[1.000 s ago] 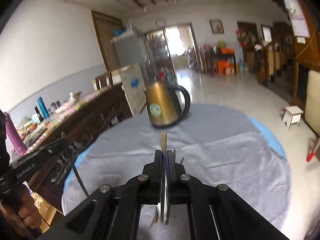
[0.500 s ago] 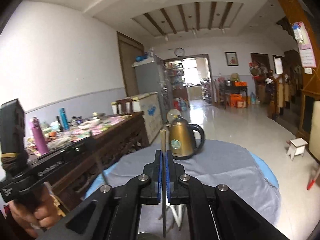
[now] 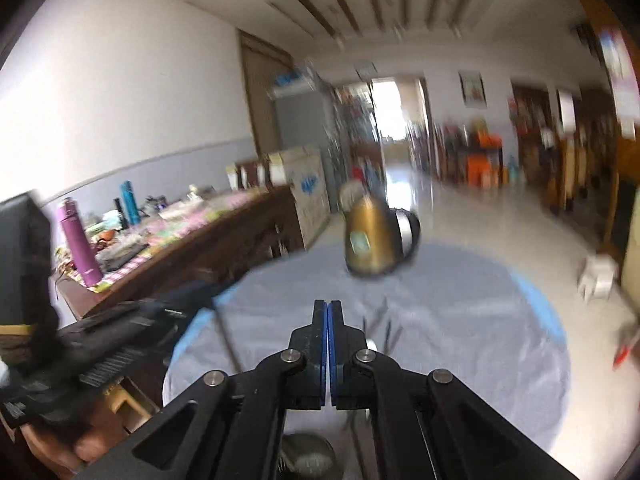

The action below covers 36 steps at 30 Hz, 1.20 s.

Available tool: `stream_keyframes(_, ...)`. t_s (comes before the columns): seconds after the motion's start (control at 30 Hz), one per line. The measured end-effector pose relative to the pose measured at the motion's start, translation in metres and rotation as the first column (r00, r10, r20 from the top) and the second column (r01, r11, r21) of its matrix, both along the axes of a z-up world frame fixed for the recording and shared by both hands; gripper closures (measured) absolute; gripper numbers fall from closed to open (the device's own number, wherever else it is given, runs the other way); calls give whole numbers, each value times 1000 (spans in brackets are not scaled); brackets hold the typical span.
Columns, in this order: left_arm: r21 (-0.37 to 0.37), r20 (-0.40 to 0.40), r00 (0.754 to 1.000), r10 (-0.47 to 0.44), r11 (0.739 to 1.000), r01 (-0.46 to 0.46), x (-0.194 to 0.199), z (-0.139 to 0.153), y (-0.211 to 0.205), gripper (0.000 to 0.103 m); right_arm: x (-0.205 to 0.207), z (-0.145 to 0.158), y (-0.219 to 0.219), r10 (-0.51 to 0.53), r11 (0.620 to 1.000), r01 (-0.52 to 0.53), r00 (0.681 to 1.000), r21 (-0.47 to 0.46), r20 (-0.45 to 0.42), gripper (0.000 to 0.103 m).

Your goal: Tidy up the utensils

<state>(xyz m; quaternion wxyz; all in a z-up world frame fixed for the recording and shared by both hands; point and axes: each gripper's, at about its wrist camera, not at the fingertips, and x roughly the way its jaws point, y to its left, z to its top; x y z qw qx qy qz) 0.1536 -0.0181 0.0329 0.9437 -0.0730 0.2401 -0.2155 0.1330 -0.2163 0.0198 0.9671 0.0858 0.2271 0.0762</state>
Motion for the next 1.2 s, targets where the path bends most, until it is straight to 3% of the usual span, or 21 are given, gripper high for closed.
stream_keyframes(0.17, -4, -1, 1000, 4, 1000, -4, 5, -1, 6, 98, 43, -53, -44, 16, 992, 17, 968, 129, -250, 97)
stream_keyframes(0.23, 10, 0, 1000, -6, 1000, 6, 6, -4, 1, 98, 58, -82, -53, 71, 984, -9, 935, 176, -347, 78)
stream_keyframes(0.3, 18, -13, 1000, -19, 1000, 19, 6, -9, -3, 98, 64, -108, -57, 104, 983, -32, 907, 180, -408, 69)
stream_keyframes(0.4, 29, -39, 999, -28, 999, 29, 8, -19, -6, 98, 65, -144, -61, 127, 983, -51, 878, 174, -461, 69)
stream_keyframes(0.53, 15, -74, 997, -32, 999, 33, 12, -27, -3, 98, 68, -172, -64, 131, 985, -56, 865, 165, -485, 69)
stream_keyframes(0.73, 23, -72, 997, -34, 999, 35, 8, -30, -3, 98, 97, -175, -55, 156, 981, -74, 851, 178, -501, 69)
stream_keyframes(0.93, 5, -94, 995, -31, 999, 32, 8, -35, 7, 98, 141, -172, -27, 263, 964, -202, 817, 173, -513, 69)
stream_keyframes(1.2, -32, -122, 992, -32, 999, 28, 4, -40, 20, 98, 193, -185, 26, 282, 948, -315, 771, 42, -571, 69)
